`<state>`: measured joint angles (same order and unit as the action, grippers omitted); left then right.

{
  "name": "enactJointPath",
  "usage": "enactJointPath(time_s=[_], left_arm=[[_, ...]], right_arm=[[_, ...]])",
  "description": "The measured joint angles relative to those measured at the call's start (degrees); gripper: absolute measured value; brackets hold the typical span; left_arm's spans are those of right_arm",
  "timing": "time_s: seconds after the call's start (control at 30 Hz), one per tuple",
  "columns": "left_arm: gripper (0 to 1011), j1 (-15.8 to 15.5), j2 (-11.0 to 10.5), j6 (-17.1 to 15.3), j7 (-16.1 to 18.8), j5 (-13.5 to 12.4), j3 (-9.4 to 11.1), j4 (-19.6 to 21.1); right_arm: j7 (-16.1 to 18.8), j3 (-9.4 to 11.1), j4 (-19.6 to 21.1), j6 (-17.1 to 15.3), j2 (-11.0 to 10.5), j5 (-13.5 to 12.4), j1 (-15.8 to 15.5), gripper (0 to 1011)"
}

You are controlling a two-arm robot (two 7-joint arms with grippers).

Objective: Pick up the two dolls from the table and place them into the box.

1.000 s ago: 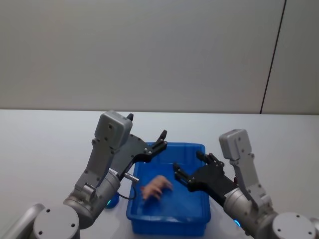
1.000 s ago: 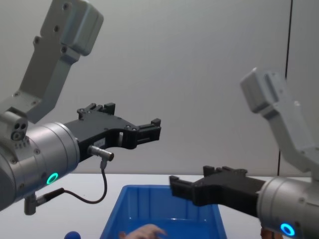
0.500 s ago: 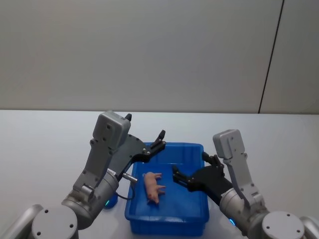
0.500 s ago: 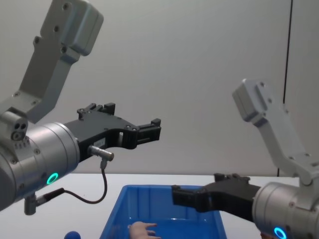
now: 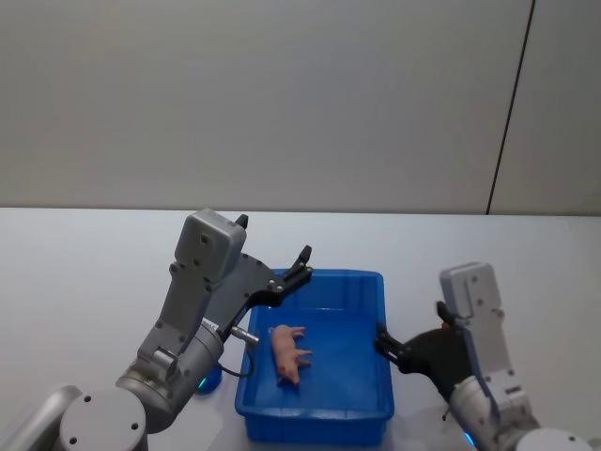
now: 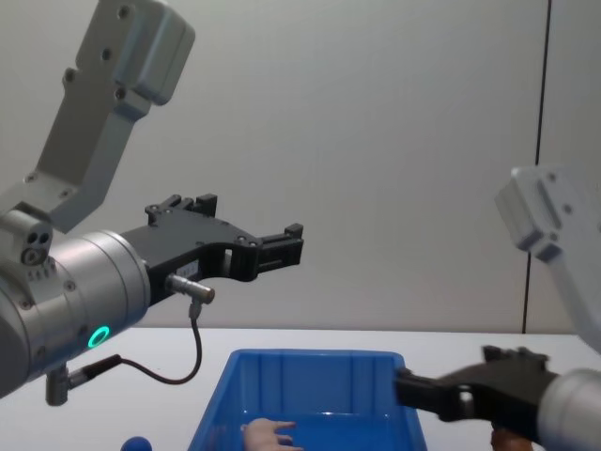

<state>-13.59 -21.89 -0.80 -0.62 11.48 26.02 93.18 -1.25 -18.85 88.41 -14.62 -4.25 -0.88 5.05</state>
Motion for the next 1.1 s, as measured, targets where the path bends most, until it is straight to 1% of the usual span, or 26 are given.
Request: enactJointPath(time_s=[0.03, 0.07, 0.27, 0.47, 0.73, 1.1], left_arm=[[1001, 0.0, 0.0, 0.0, 0.0, 0.0, 0.0, 0.0], [1001, 0.0, 0.0, 0.0, 0.0, 0.0, 0.0, 0.0], [1001, 0.0, 0.0, 0.0, 0.0, 0.0, 0.0, 0.0], [1001, 0.0, 0.0, 0.0, 0.0, 0.0, 0.0, 0.0], [1001, 0.0, 0.0, 0.0, 0.0, 0.0, 0.0, 0.0], [1001, 0.0, 0.0, 0.0, 0.0, 0.0, 0.0, 0.0]], right_arm=[[0.0, 0.0, 0.0, 0.0, 0.0, 0.0, 0.0, 1001], [-1.18, 0.11, 0.5, -0.24, -0.29, 0.11, -0.59, 1001], [-4.85, 0.59, 1.92, -0.9, -1.19, 0.62, -2.56, 1001], [-7.22, 1.12, 2.65, -1.39, -1.78, 0.86, -3.89, 1001], [-7.86, 1.61, 2.45, -1.61, -2.05, 0.39, -4.61, 1001], [-6.94, 2.05, -0.88, -1.57, -1.48, -1.18, -4.07, 994]])
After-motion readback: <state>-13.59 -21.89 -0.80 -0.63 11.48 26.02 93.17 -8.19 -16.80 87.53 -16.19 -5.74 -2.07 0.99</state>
